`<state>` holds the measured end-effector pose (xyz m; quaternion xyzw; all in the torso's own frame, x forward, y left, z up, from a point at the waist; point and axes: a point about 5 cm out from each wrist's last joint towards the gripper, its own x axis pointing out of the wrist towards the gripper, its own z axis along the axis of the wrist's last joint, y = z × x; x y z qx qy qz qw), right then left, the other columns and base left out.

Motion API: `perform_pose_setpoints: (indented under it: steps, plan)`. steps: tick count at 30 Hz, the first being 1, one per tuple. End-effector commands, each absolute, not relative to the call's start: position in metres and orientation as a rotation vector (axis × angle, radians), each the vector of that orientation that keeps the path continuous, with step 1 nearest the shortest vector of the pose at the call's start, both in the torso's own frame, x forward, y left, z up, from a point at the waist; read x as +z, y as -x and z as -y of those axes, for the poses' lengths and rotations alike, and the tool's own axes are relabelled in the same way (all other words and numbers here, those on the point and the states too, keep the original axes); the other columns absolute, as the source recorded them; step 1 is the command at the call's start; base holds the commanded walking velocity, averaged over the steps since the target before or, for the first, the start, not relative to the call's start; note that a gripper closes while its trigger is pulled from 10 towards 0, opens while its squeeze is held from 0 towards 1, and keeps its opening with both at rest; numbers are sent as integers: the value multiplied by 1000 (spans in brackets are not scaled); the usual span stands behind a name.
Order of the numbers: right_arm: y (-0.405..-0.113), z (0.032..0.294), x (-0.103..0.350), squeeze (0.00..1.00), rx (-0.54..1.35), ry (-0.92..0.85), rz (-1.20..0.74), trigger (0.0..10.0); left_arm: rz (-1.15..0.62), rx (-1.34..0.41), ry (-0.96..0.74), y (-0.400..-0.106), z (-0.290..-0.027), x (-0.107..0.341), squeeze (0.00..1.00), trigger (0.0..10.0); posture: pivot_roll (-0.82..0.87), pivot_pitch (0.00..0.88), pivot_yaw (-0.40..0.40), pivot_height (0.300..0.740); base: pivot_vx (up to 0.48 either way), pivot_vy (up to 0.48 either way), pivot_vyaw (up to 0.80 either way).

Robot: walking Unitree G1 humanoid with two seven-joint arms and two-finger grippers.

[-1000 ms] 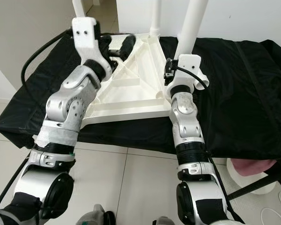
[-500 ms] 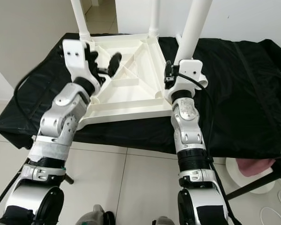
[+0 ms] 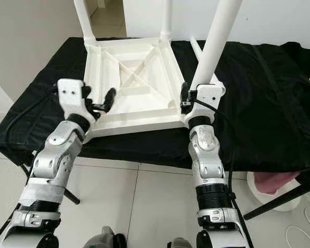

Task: Building children table

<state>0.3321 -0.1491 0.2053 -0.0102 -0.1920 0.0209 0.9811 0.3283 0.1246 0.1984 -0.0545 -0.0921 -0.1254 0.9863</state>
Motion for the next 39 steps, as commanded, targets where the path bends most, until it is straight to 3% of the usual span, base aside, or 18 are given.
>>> perform_pose_setpoints:
  steps: [1, 14, 24, 39]
  plan:
    - [-329, 147, 208, 0, 59, 11, 412, 10000, 213, -279, 107, -325, -126, 202, 0, 10000, -121, 43, 71, 740, 0, 0, 0]
    - [-310, 156, 186, 0, 30, 45, 327, 10000, 236, -293, 91, -303, -124, 192, 0, 10000, -113, 50, 60, 740, 0, 0, 0]
    - [-315, 157, 195, 0, 29, 70, 352, 10000, 243, -483, 23, -291, -101, 191, 0, 10000, -106, 44, 55, 740, 0, 0, 0]
    - [-318, 162, 205, 0, 15, 77, 374, 10000, 247, -487, 54, -289, -96, 190, 0, 10000, -106, 32, 49, 740, 0, 0, 0]
